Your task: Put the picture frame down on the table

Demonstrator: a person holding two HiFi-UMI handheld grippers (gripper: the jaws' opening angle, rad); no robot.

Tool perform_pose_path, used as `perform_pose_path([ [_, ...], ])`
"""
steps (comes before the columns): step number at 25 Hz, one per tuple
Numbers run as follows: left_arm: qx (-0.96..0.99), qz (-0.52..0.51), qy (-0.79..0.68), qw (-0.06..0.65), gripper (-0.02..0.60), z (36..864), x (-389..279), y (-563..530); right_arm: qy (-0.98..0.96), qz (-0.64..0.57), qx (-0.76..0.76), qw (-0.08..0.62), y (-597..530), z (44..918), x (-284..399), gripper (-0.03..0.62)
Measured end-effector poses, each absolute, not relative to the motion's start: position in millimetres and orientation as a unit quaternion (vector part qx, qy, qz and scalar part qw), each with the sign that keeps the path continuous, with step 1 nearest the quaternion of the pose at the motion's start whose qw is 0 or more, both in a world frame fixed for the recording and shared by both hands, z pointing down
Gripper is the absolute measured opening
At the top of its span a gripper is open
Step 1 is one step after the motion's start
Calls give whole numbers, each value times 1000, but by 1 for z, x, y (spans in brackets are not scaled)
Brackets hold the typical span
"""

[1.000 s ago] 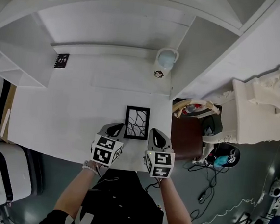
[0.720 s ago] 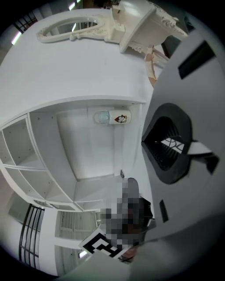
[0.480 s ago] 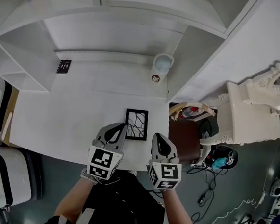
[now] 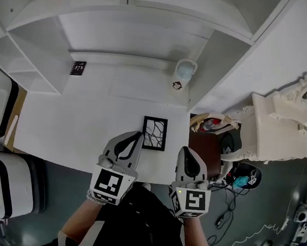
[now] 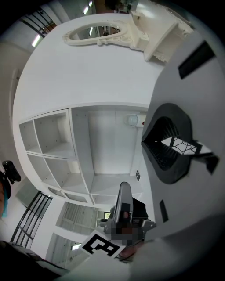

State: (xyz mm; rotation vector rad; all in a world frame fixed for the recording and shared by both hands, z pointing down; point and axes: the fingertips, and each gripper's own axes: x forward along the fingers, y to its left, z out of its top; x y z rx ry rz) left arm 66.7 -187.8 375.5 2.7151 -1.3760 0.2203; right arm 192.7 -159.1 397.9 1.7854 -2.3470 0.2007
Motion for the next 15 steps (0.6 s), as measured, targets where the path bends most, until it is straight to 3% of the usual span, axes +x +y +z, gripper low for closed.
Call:
perform_pose_path([
  [15,881,30,-471,41,2,324,48,-168,-803,15,592,69,-144,346,177,2],
])
